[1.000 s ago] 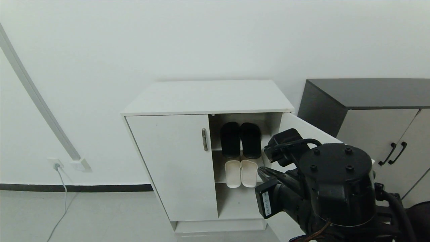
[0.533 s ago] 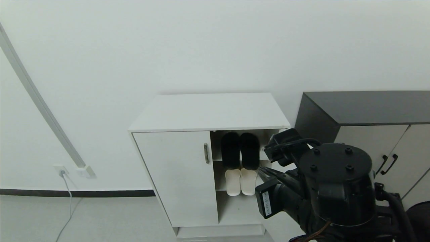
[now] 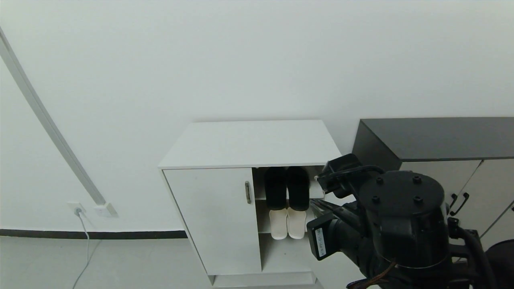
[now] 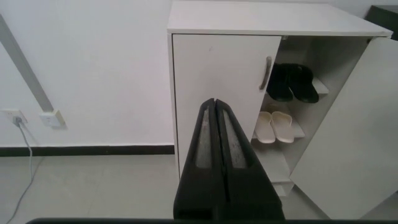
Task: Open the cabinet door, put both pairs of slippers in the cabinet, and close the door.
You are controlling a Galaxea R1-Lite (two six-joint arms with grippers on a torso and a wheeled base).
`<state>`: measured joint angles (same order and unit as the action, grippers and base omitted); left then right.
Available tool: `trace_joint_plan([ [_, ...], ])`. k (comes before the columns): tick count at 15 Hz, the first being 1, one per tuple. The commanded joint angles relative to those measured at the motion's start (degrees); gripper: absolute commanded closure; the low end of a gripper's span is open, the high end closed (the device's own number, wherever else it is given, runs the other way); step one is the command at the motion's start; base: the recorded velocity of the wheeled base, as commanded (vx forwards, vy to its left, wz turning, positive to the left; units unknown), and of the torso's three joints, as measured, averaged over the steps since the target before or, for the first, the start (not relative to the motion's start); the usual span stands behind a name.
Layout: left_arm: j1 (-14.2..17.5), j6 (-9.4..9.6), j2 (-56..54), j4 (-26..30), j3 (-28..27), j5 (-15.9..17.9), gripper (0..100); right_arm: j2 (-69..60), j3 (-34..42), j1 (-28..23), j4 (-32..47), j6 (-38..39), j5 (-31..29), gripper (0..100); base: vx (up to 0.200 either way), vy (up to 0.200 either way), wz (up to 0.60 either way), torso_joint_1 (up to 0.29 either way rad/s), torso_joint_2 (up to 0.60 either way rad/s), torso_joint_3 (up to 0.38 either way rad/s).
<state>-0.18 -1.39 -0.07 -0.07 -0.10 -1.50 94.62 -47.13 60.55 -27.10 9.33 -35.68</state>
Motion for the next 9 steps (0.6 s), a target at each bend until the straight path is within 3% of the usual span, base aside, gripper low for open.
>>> trace_joint_plan([
  [1,0.0,-0.02,0.1,0.0,0.0,0.0,100,0.0,0.0,0.0,-0.1,0.0,0.0,100,0.000,0.000,0.00,0.000,0.00,0.000],
  [2,0.0,-0.02,0.1,0.0,0.0,0.0,100,-0.1,0.0,0.0,-0.1,0.0,0.0,100,0.000,0.000,0.00,0.000,0.00,0.000],
  [9,0.0,-0.02,0.1,0.0,0.0,0.0,100,0.3,-0.4,-3.8,-0.1,-0.3,0.5,100,0.000,0.000,-0.60,0.006,0.00,0.002],
])
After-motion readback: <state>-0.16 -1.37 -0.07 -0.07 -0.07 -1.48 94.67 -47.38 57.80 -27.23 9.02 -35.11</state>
